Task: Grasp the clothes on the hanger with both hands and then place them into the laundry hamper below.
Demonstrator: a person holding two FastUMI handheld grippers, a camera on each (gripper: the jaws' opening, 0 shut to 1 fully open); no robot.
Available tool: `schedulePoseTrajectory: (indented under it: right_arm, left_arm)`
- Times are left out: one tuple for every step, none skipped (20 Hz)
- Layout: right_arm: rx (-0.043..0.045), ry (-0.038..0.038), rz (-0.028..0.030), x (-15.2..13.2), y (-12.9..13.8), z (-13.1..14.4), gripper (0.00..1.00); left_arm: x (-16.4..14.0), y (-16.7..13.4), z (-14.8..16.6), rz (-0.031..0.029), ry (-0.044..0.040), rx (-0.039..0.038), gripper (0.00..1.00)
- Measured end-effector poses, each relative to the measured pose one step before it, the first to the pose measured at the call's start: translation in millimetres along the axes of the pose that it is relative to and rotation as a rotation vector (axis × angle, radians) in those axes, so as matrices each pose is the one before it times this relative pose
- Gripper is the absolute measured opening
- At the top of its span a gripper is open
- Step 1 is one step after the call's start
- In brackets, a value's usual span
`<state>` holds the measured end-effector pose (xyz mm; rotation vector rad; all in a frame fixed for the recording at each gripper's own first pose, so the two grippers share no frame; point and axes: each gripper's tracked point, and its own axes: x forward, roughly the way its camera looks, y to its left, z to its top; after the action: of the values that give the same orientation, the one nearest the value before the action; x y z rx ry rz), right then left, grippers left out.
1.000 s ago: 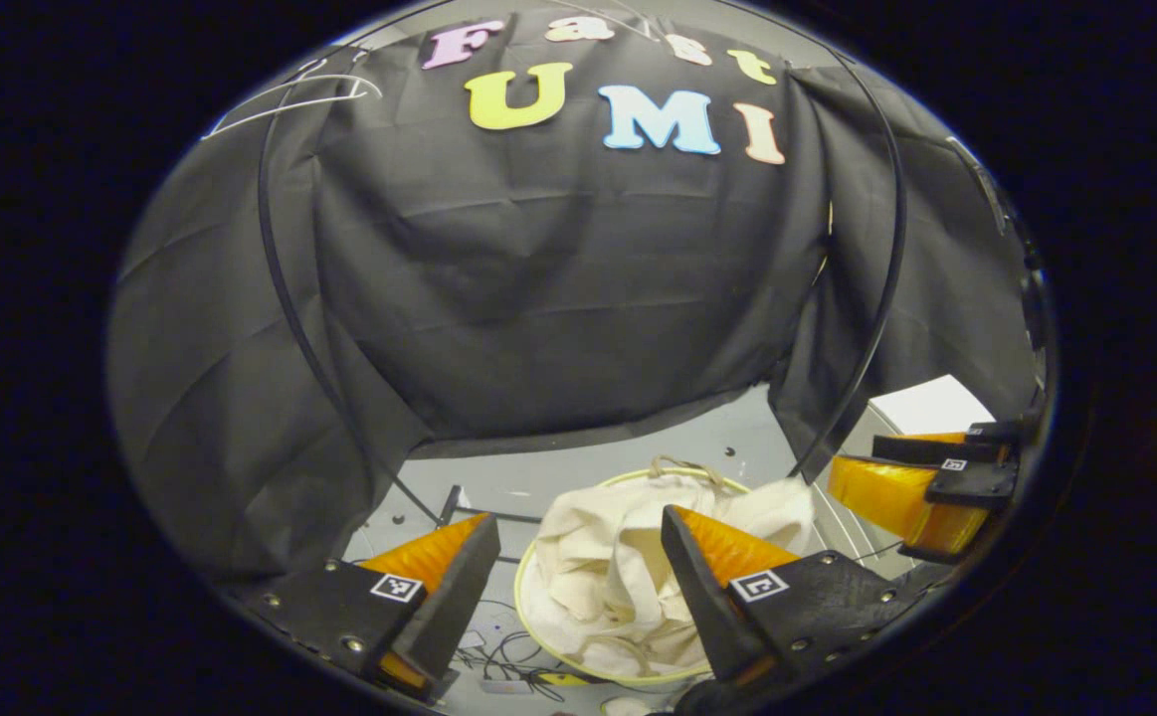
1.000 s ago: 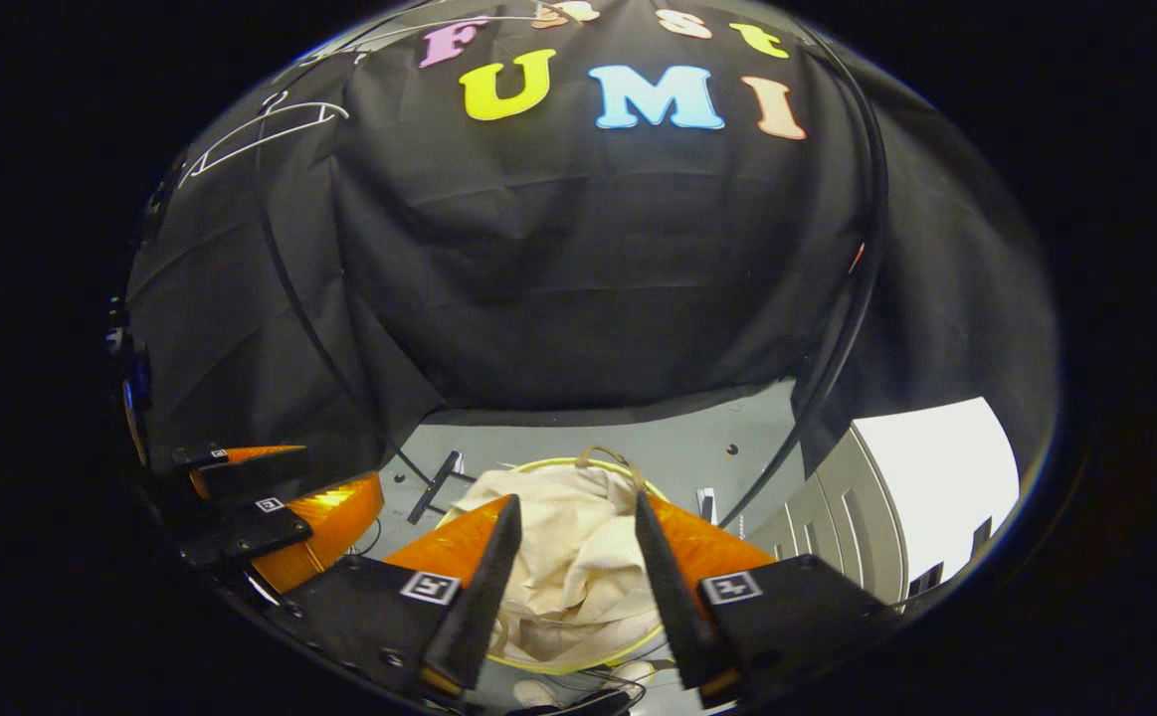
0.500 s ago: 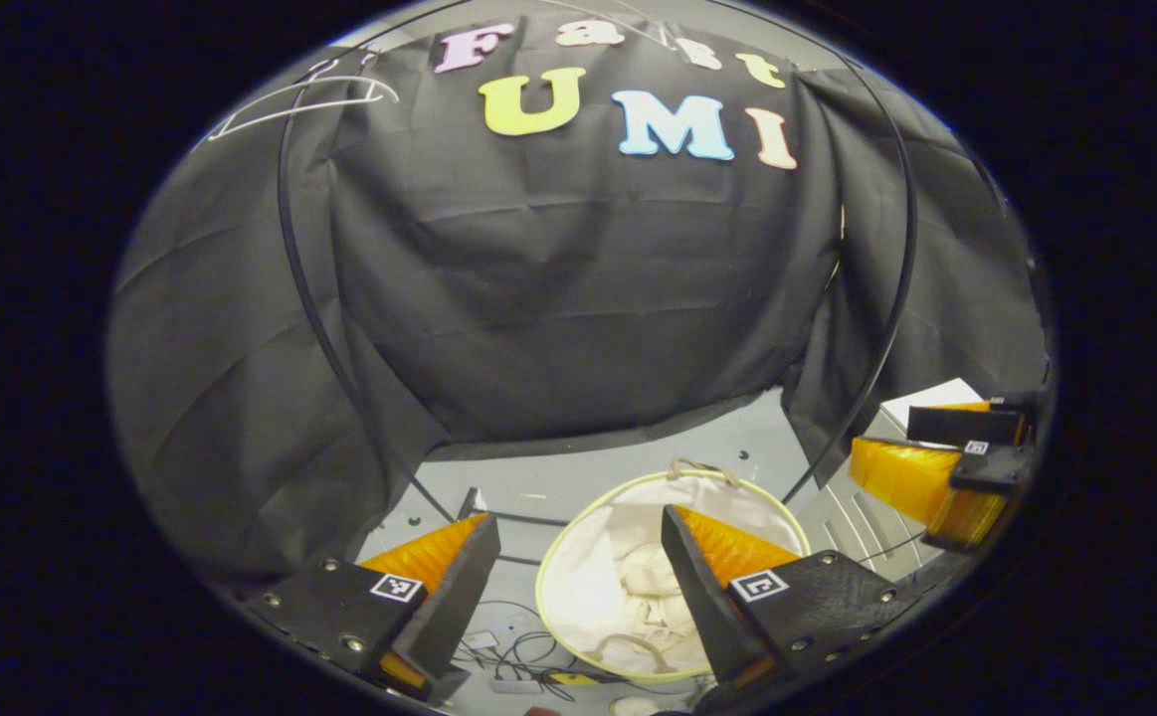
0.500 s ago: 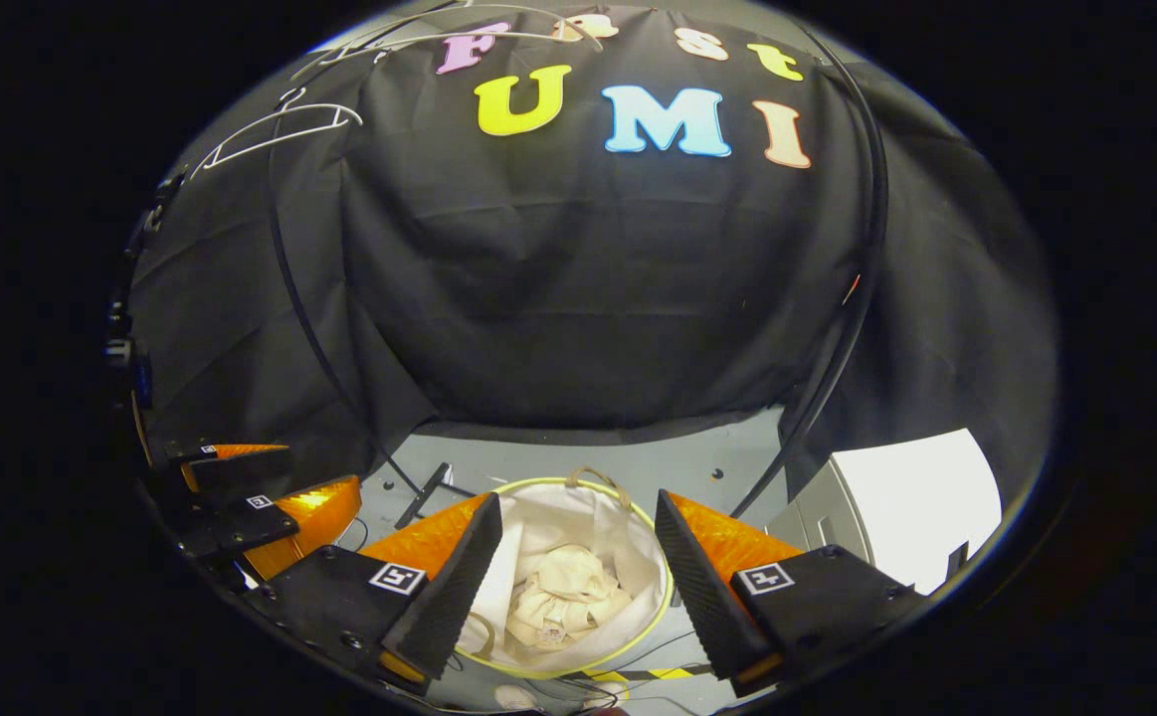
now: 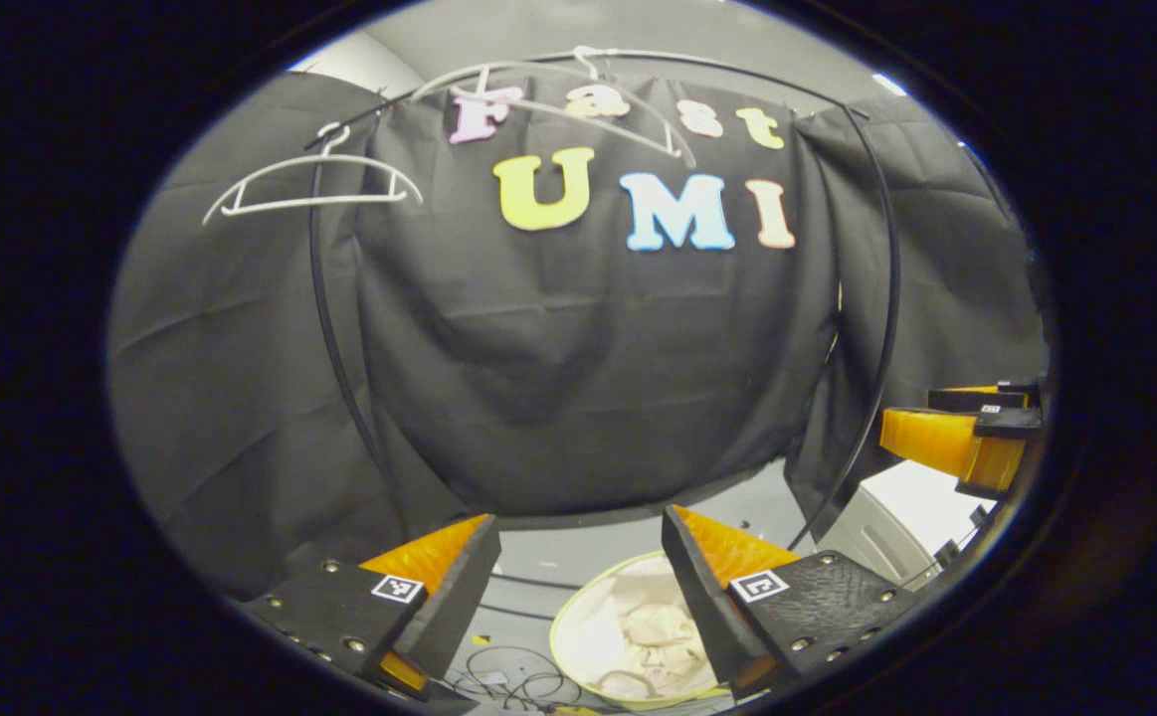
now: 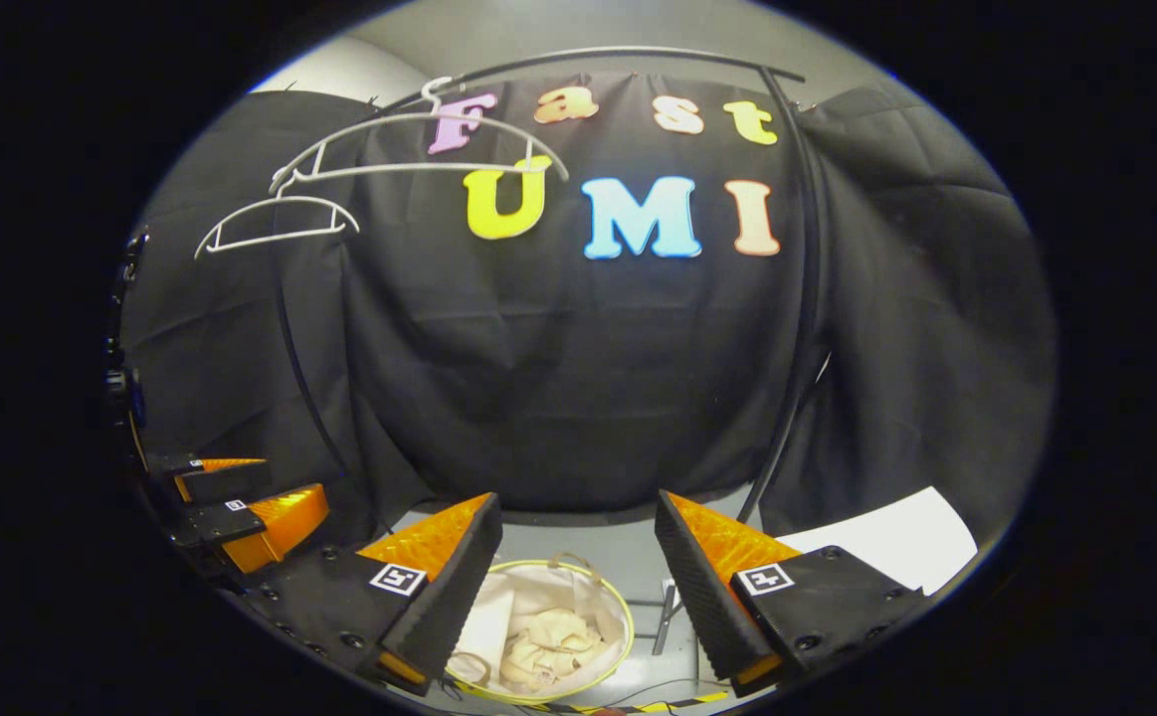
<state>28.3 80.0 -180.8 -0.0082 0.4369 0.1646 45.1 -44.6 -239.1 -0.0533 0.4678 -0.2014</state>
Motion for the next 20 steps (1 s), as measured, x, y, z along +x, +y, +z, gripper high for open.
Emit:
schedulePoseTrajectory:
  right_arm:
    - [0.00698,-0.02905,-0.00589,-8.03,-6.43,13.67,0.95]
    - [0.00606,-0.02475,-0.00344,-8.63,-4.56,11.55,0.95]
    - [0.00262,-0.02327,-0.00586,-7.13,-5.00,12.28,0.95]
    - [0.00019,-0.02202,-0.00358,-8.36,-4.58,9.81,0.98]
    - [-0.00308,-0.01763,0.00069,-6.45,-4.66,9.72,0.95]
    - [-0.00786,-0.01454,0.00034,-9.31,-3.71,9.00,0.95]
    - [-0.01096,-0.01982,-0.00371,-8.58,-5.04,10.16,0.95]
    - [-0.00677,-0.02586,-0.00746,-7.42,-8.07,10.00,0.98]
    - [-0.00336,-0.02639,-0.00374,-7.27,-6.88,12.35,0.95]
    - [-0.00444,-0.02475,-0.00336,-5.91,-4.31,13.78,0.95]
    - [-0.01159,-0.02532,-0.00370,-6.49,-3.41,12.20,0.97]
    - [-0.01759,-0.02423,-0.00839,-5.85,-5.70,10.90,0.95]
    - [-0.01908,-0.02562,-0.00981,-5.89,-6.60,11.15,0.95]
    - [-0.01499,-0.02408,-0.00838,-5.89,-6.24,8.53,0.94]
    - [-0.00591,-0.01921,-0.00492,-5.48,-5.75,8.45,0.95]
    - [0.00170,-0.01659,-0.00638,-7.07,-4.27,6.09,0.95]
    - [0.00797,-0.01421,-0.00797,-6.19,-5.14,5.24,0.95]
    - [0.01089,-0.01169,-0.01135,-6.02,-7.19,3.03,0.96]
    - [0.01177,-0.00625,-0.01245,-4.68,-6.53,2.53,0.96]
    - [0.00995,-0.00638,-0.01015,-4.57,-5.58,0.48,0.95]
  left_arm:
    - [-8.64,-1.27,18.52,0.00215,-0.03489,0.00081,0.95]
    - [-9.07,-1.14,20.00,0.00163,-0.03071,0.00280,0.95]
    - [-9.36,-2.95,16.74,-0.00291,-0.02756,0.00484,0.95]
    - [-8.20,-1.97,17.96,-0.00335,-0.02463,0.00305,0.95]
    - [-7.70,-1.25,9.41,-0.00324,-0.01800,0.00037,0.95]
    - [-8.45,0.18,11.63,0.00091,-0.01315,0.00007,0.95]
    - [-9.09,4.28,12.29,0.00633,-0.01607,0.00320,0.95]
    - [-9.21,4.13,10.24,0.00840,-0.02213,0.00453,0.95]
    - [-10.02,4.24,9.03,0.00601,-0.02345,0.00055,0.94]
    - [-8.79,3.82,9.66,0.00311,-0.02009,0.00010,0.94]
    - [-2.78,5.76,8.25,0.00341,-0.01504,0.00098,0.94]
    - [-5.02,4.14,9.99,0.00443,-0.01196,0.00093,0.94]
    - [-5.05,3.48,9.76,0.00481,-0.01325,-0.00031,0.94]
    - [-3.96,3.58,9.71,0.00706,-0.01174,-0.00403,0.94]
    - [-5.29,3.04,11.27,0.00889,-0.00915,-0.00435,0.94]
    - [-6.34,3.94,9.11,0.00982,-0.01391,-0.00281,0.94]
    - [-6.55,3.93,8.97,0.01178,-0.01795,0.00308,0.94]
    - [-6.68,4.91,7.93,0.01002,-0.01748,0.00866,0.94]
    - [-4.98,2.82,5.89,0.00808,-0.01593,0.01044,0.94]
    - [-5.10,2.42,5.64,0.00483,-0.00920,0.01476,0.94]
